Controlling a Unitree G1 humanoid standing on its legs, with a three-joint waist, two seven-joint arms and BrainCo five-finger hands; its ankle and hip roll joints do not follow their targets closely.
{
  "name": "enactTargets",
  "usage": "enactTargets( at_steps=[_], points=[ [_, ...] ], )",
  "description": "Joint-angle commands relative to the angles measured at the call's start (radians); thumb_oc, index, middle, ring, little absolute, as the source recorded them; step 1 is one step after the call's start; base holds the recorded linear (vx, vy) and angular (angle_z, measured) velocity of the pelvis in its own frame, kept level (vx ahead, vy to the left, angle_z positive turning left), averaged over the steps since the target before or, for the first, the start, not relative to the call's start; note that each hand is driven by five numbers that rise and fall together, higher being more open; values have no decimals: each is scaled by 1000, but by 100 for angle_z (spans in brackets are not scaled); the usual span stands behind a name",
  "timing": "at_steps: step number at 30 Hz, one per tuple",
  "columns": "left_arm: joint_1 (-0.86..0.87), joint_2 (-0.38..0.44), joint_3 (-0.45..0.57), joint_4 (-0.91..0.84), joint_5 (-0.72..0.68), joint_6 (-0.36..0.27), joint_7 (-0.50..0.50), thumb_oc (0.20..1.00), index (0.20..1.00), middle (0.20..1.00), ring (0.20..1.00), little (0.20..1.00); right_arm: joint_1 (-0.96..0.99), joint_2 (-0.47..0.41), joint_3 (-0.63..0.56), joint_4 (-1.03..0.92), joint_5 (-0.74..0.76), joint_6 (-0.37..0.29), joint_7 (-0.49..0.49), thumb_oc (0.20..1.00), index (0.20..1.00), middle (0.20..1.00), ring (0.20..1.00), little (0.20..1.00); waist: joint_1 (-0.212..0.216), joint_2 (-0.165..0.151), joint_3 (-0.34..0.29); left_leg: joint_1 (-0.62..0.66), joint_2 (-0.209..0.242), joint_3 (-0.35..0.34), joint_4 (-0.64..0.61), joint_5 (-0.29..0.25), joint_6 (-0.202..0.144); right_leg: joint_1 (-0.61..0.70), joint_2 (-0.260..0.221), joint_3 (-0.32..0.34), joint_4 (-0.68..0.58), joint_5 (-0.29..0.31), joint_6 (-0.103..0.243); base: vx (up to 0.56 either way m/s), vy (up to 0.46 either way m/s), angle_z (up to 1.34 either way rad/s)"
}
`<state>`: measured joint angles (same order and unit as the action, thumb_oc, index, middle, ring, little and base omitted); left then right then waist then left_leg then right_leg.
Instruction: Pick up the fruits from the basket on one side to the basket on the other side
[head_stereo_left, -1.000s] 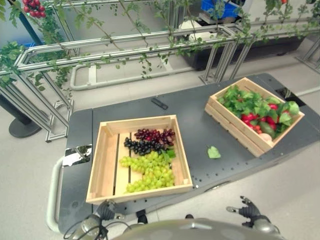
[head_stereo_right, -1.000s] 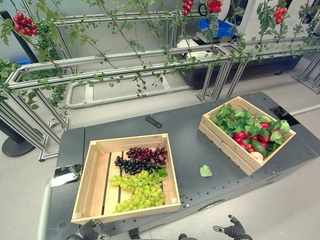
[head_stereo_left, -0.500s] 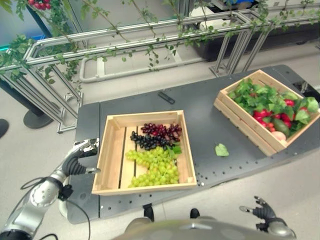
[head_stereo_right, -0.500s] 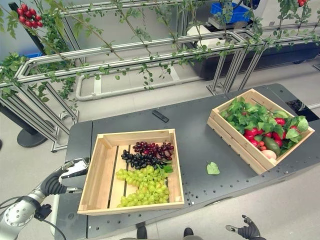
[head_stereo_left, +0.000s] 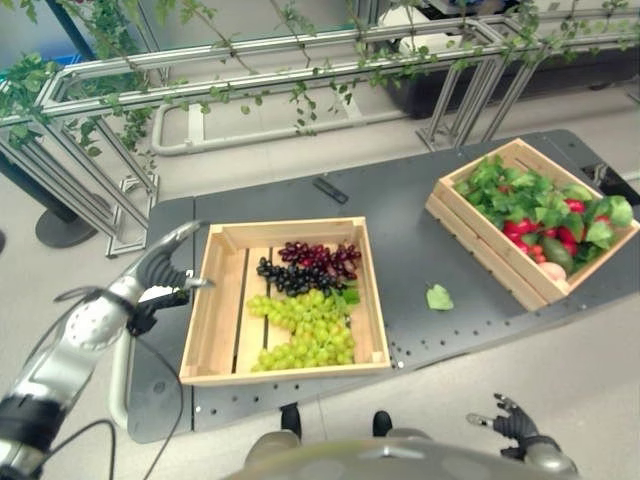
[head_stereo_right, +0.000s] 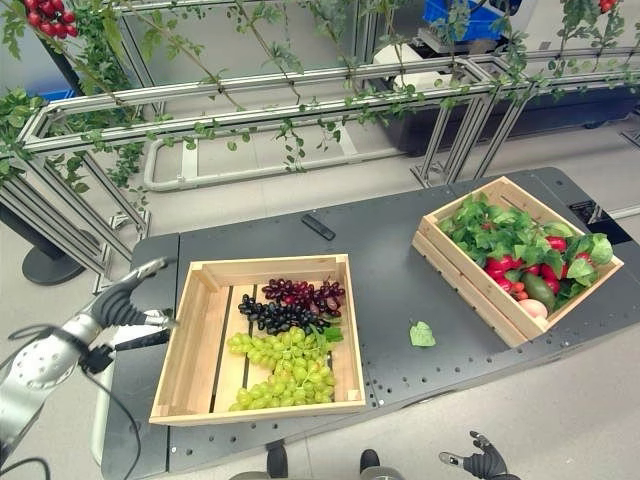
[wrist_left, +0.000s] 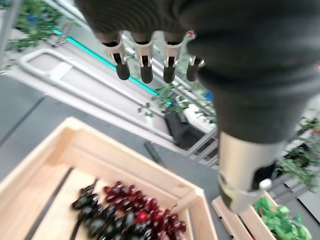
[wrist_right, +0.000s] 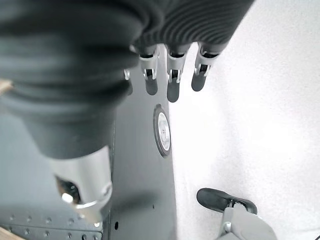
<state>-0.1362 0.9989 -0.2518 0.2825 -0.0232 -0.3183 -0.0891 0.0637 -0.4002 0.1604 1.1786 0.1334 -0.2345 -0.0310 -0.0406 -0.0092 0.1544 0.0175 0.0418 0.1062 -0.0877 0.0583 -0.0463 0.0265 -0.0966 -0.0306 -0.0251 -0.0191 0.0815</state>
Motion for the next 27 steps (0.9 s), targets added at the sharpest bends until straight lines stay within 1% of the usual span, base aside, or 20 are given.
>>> enactTargets(
  at_steps=[1,4,5,6,8,11,15,18,20,21,23,25,27],
  points=[
    [-161,33,-5,17,23,-25,41,1000,1000,1000,1000,1000,-51,-7,35,-19,19,-18,-13,1000,1000,1000,1000,1000,-30,-23,28,-53,23,-10,111,-83,-16,-118,-86,12,127,31,95,-66,5,-1],
    [-352,22,-143,103,53,-24,67,1000,1000,1000,1000,1000,-73,-21,54,-47,20,-19,-16,1000,1000,1000,1000,1000,-46,-14,69,-95,23,-11,143,-82,-17,-159,-83,22,157,29,93,-85,3,-2],
    [-460,9,-227,166,67,-19,79,1000,1000,1000,1000,1000,-87,-34,74,-66,20,-22,-21,1000,1000,1000,1000,1000,-60,-6,95,-122,22,-12,165,-81,-17,-183,-81,29,176,27,91,-80,0,-10],
    [-477,6,-242,175,66,-21,81,1000,1000,1000,1000,1000,-87,-32,68,-65,20,-22,-21,1000,1000,1000,1000,1000,-55,-6,95,-126,23,-13,169,-82,-17,-186,-81,29,179,26,91,-54,-8,-5],
    [-583,-7,-335,240,79,-21,84,1000,1000,1000,1000,1000,-101,-48,90,-97,9,-26,-28,1000,1000,1000,1000,1000,-67,3,125,-158,20,-14,206,-87,-18,-211,-80,36,204,21,88,-41,-2,2],
    [-718,-14,-457,278,91,-18,73,1000,1000,1000,1000,1000,-100,-76,102,-166,5,-34,-29,1000,1000,1000,1000,1000,-83,13,162,-202,18,-9,253,-97,-16,-253,-77,49,232,22,85,-39,0,-8],
    [-808,-27,-554,343,118,-25,72,1000,1000,1000,1000,1000,-105,-90,112,-193,4,-44,-41,1000,1000,1000,1000,1000,-91,21,199,-241,24,2,283,-100,-15,-299,-72,65,251,23,83,-48,-2,-10],
    [-869,-7,-643,345,145,-33,50,1000,1000,1000,1000,1000,-117,-112,113,-246,1,-49,-55,1000,1000,1000,1000,1000,-99,28,225,-265,29,14,301,-101,-15,-332,-66,85,265,24,82,-47,13,-10],
    [-872,41,-670,306,146,-43,37,1000,1000,1000,1000,1000,-83,-144,83,-416,15,-68,-49,1000,1000,1000,1000,1000,-109,25,240,-276,34,22,319,-105,-16,-347,-64,95,276,21,82,-21,19,-22],
    [-867,65,-680,288,141,-49,36,1000,1000,1000,1000,1000,-49,-160,52,-515,60,-94,-32,1000,1000,1000,1000,1000,-119,21,247,-278,37,26,325,-108,-15,-355,-63,100,281,20,82,-14,17,-23],
    [-830,109,-656,257,93,-63,42,1000,1000,1000,1000,1000,40,-210,-6,-745,87,-142,-7,1000,1000,1000,1000,1000,-130,13,260,-287,41,31,340,-114,-15,-369,-61,109,295,13,82,-25,7,-14],
    [-812,136,-656,244,81,-62,37,1000,1000,1000,1000,1000,83,-233,-59,-839,108,-166,3,1000,1000,1000,1000,1000,-135,8,264,-294,43,35,352,-118,-14,-376,-61,110,302,10,84,-20,-6,-10],
    [-814,163,-673,238,83,-68,30,1000,1000,1000,1000,1000,114,-271,-109,-975,69,-189,-14,1000,1000,1000,1000,1000,-140,-2,269,-300,46,37,358,-122,-15,-383,-60,110,305,10,87,-20,-18,-9]
  ],
)
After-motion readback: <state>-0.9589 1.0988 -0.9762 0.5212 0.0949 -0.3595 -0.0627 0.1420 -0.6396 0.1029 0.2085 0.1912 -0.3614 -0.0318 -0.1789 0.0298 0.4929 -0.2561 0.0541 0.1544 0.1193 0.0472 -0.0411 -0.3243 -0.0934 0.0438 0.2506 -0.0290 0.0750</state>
